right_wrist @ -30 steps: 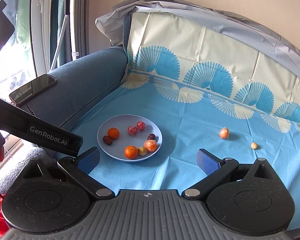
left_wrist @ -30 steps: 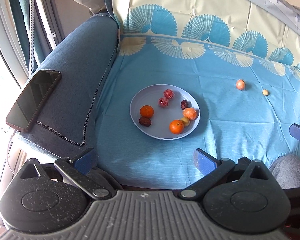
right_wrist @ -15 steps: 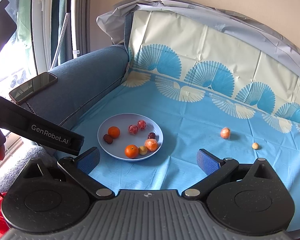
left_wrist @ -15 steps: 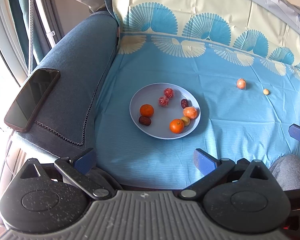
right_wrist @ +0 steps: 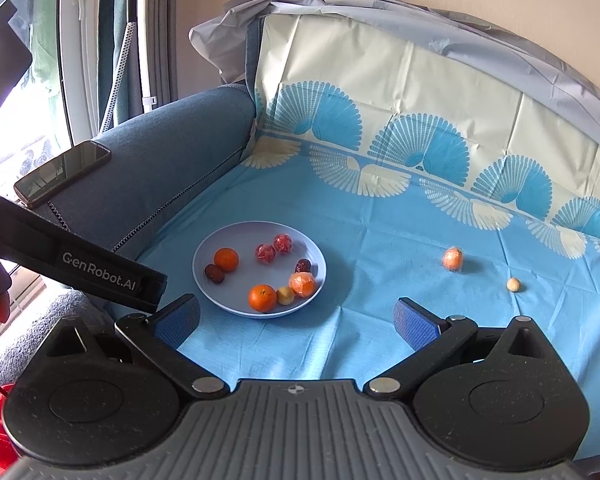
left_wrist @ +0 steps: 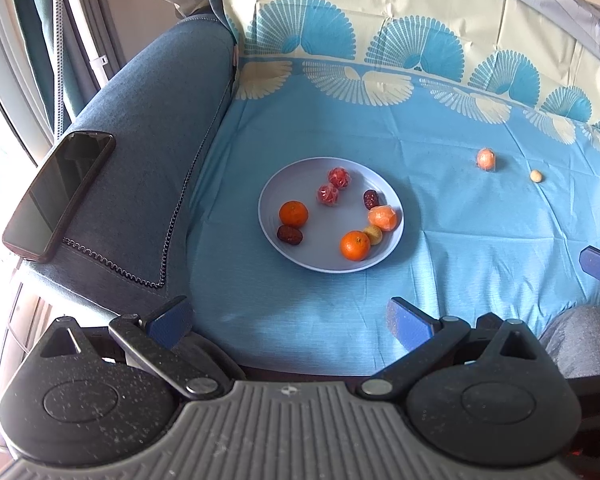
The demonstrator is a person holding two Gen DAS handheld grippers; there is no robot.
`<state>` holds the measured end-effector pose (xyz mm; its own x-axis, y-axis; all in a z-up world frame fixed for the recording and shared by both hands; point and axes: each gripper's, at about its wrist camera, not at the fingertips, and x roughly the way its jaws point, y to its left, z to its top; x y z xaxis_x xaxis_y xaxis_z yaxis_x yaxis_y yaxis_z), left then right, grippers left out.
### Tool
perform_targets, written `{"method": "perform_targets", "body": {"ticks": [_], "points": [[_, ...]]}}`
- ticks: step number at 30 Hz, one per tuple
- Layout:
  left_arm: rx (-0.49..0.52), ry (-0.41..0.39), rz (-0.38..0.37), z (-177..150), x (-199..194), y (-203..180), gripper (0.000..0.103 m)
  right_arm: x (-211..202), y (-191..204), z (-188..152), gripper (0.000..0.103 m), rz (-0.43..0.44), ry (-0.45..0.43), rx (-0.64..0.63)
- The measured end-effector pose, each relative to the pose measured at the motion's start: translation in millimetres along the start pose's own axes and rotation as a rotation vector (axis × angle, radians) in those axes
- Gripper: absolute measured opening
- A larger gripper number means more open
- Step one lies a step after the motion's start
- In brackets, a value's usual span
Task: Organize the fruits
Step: 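Withdraw both open tools from the plate, then grasp a wrapped orange with the left tool while the right tool grasps a yellow fruit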
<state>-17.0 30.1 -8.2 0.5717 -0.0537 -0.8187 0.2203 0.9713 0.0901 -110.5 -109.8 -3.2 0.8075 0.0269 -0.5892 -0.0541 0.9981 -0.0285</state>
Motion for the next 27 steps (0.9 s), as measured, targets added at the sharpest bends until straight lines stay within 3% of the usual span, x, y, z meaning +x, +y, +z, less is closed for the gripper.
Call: {"method": "perform_targets", "body": {"ticks": [7,14,21,24,27], "points": [[0.022,0.021,0.013,10,8,-10,0.103,14,-22,-1,0.102,-0.041,-0.003,0.087],[0.082,0.011,-0.015,50,29,-50,0.103,42,-98,-12,0.102,-0.220,0.000,0.263],[0.180,0.001,-0.118,110,89,-137,0.103,90,-196,-32,0.102,-0.397,0.014,0.406],[0.222,0.010,-0.184,135,134,-187,0.103,127,-240,-37,0.102,-0.454,0.018,0.435],[0.271,0.045,-0.202,155,189,-240,0.103,174,-284,-43,0.102,-0.463,0.034,0.432]]}}
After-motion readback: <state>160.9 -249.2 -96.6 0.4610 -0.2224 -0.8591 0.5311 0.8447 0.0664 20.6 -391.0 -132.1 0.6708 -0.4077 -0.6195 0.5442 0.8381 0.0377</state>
